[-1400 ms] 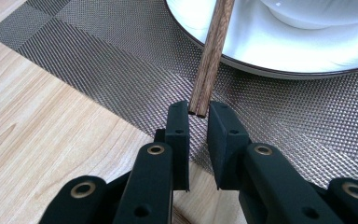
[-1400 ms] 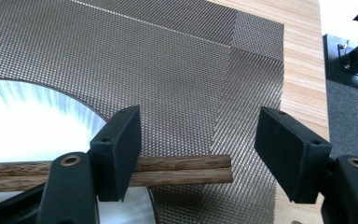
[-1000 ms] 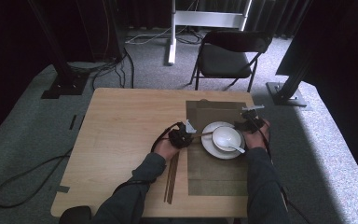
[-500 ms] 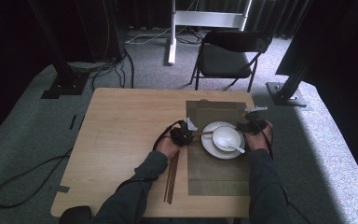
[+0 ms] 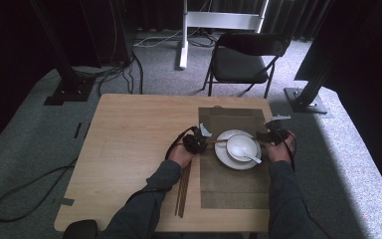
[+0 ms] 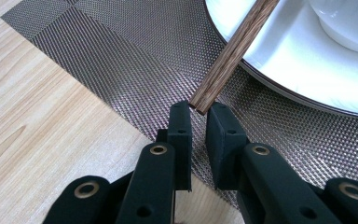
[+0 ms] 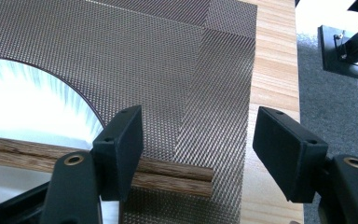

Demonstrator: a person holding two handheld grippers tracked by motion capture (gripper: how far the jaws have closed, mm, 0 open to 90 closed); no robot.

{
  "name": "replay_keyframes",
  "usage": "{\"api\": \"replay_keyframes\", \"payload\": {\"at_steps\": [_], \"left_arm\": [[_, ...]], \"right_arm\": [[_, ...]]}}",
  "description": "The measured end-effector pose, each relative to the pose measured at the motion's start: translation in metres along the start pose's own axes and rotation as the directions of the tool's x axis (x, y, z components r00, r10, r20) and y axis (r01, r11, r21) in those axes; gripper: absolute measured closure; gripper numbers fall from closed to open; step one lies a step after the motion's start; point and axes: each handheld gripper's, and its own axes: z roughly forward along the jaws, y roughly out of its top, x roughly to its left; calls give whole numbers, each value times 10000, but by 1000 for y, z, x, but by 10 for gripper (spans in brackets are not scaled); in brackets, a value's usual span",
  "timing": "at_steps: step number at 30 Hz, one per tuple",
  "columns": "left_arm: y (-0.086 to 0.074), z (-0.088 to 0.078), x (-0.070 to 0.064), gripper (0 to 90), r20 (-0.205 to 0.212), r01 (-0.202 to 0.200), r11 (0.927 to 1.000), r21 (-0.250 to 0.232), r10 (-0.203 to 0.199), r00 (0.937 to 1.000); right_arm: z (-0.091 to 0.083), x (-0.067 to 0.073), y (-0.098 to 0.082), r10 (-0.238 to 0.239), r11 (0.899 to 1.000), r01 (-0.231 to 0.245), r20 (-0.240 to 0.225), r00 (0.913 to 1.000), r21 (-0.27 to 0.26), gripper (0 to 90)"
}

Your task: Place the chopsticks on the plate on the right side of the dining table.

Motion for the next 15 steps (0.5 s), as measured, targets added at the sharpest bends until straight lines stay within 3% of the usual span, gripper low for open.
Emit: {"api": "replay_keyframes", "payload": {"at_steps": [15], "left_arm": [[6, 4, -1, 803, -47, 44, 10000, 61, -44, 10000]], "right_arm": [[-4, -5, -3, 43, 10000, -42, 43, 10000, -49, 327]]}}
